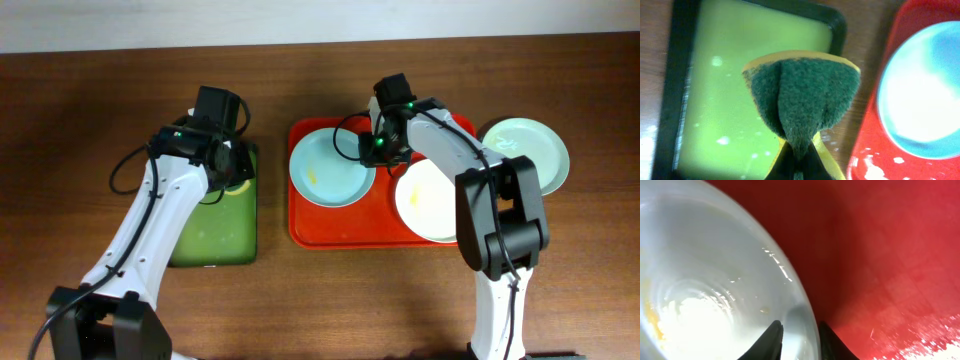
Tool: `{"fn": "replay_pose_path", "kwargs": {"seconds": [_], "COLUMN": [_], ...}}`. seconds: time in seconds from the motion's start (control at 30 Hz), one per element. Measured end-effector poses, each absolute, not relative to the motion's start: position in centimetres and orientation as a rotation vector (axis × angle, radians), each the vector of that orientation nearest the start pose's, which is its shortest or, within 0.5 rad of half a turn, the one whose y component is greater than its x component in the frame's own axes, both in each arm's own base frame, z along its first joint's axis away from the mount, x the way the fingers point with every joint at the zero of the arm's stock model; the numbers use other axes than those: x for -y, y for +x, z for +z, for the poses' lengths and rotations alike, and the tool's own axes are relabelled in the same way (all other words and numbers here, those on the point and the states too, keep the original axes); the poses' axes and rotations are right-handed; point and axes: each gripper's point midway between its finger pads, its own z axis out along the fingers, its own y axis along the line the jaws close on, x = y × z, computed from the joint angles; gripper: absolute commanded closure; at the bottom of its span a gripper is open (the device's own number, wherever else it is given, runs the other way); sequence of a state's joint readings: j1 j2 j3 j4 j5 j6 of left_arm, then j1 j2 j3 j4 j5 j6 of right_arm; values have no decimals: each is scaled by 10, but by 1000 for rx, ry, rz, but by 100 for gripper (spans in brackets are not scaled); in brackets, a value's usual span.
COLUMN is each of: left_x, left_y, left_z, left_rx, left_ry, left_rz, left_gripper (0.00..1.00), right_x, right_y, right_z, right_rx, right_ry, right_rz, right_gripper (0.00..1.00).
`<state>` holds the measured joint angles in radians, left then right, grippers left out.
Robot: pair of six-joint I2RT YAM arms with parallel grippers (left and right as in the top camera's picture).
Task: Clean dirty plates on tray and stack at the side
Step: 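Reach the right gripper to grip the light blue plate's rim, then scrub the light blue plate with the sponge in the left gripper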
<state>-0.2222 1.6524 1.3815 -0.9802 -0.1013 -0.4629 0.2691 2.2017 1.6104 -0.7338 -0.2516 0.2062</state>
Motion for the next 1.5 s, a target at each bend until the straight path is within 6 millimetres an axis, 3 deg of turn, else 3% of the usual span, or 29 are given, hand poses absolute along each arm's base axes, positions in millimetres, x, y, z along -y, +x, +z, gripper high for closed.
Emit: {"fn": "replay_pose_path", "kwargs": {"seconds": [0.07, 0.2, 0.33, 0.47, 0.57, 0.67, 0.7, 0.73, 0.77, 0.8, 0.87, 0.97, 1.07, 1.2, 1.33, 1.4, 1.43, 1.5], "left_x": [82, 126, 170, 189, 202, 212, 215, 218, 220, 223, 231, 235, 243, 245, 206, 190, 190, 217], "left_y": [377, 384, 388, 389, 388, 383, 381, 378, 377, 375, 369, 361, 366, 369, 361, 368, 378, 397], "left_z": [136, 120, 92, 81, 83, 83, 83, 82, 82, 80, 69, 34, 21, 19, 14, 23, 30, 45], "left_rx": [-2750, -2736, -2758, -2759, -2743, -2745, -2749, -2758, -2760, -2767, -2797, -2885, -2886, -2877, -2905, -2886, -2867, -2831], "left_ry": [-332, -212, -95, -48, -10, 19, 10, -12, -16, -24, -36, -110, -133, -135, -157, -173, -187, -187], "left_rz": [-143, -272, -322, -352, -382, -391, -396, -406, -408, -412, -414, -389, -438, -441, -122, 25, 15, -219], "left_gripper": [100, 100, 100, 100, 100, 100, 100, 100, 100, 100, 100, 100, 100, 100, 100, 100, 100, 100], "right_x": [-171, -172, -165, -148, -139, -131, -128, -126, -128, -130, -137, -141, -142, -142, -144, -146, -146, -147], "right_y": [450, 446, 413, 379, 373, 371, 371, 373, 378, 384, 391, 394, 395, 395, 395, 394, 394, 394], "right_z": [7, 5, 4, 5, 5, 7, 8, 9, 8, 7, 6, 6, 6, 6, 6, 6, 5, 5], "right_rx": [-2887, -2901, -3039, -3197, -3227, -3243, -3250, -3244, -3223, -3202, -3165, -3148, -3146, -3145, -3143, -3141, -3141, -3141], "right_ry": [-148, -145, -148, -137, -140, -145, -143, -143, -135, -135, -141, -138, -136, -136, -136, -139, -138, -138], "right_rz": [453, 459, 454, 397, 317, 246, 220, 198, 212, 230, 284, 333, 343, 346, 365, 377, 383, 383], "right_gripper": [96, 96, 96, 96, 96, 95, 77, 74, 90, 96, 96, 96, 96, 96, 96, 96, 96, 96]}}
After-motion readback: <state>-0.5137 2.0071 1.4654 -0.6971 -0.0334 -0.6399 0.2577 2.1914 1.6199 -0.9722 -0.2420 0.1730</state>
